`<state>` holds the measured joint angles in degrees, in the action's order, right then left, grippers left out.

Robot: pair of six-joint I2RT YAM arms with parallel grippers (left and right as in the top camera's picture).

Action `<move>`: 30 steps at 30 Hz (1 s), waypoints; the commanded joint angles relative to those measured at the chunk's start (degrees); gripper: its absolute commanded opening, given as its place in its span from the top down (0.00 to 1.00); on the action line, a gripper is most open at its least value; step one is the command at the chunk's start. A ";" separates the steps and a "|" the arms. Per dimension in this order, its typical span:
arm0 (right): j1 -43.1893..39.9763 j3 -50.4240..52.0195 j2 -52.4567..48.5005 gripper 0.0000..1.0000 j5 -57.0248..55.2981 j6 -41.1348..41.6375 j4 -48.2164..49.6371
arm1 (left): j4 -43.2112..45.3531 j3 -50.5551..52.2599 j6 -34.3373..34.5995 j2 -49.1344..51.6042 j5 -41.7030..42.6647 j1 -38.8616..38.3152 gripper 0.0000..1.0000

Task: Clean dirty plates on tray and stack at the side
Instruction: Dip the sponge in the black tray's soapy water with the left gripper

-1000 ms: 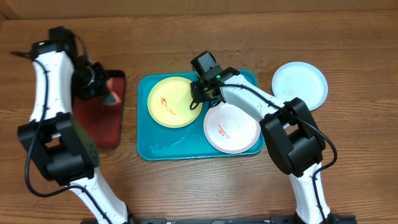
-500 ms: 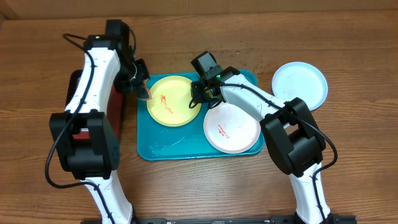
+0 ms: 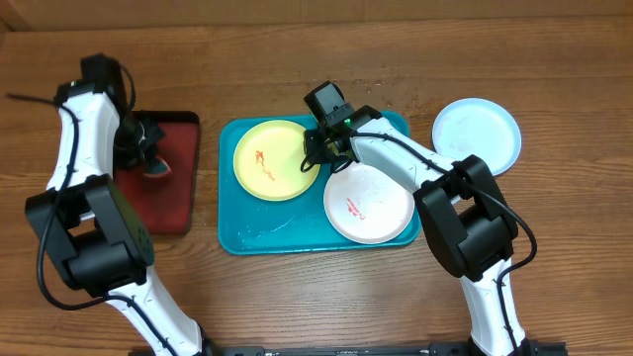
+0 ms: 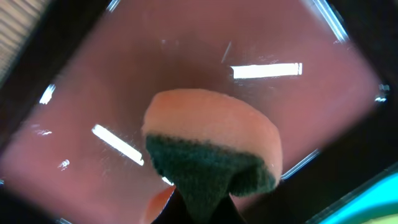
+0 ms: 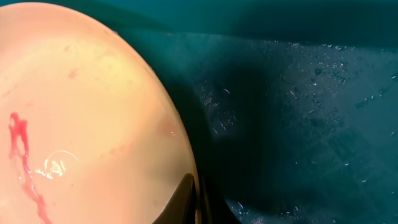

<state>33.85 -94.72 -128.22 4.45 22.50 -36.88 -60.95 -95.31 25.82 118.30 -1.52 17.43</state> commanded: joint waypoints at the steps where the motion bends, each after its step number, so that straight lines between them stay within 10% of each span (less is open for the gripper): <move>1: 0.28 0.74 -1.20 0.96 -0.66 0.26 -0.98 | 3.10 5.62 0.33 -0.20 5.70 0.57 0.96; 15: 0.28 0.74 -1.20 0.96 -0.66 0.24 -1.20 | 7.48 8.70 2.73 0.11 -0.87 0.57 0.95; 26: 0.28 0.74 -1.20 0.96 -0.66 0.22 -2.43 | 7.93 8.70 2.69 0.55 -1.95 0.57 0.62; 30: 0.28 0.74 -1.20 0.96 -0.66 0.22 -2.51 | 8.37 8.70 2.67 0.55 -3.52 0.57 0.72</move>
<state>33.85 -94.83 -128.22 4.54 22.50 -37.78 -53.01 -87.31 28.36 118.32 -2.76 18.00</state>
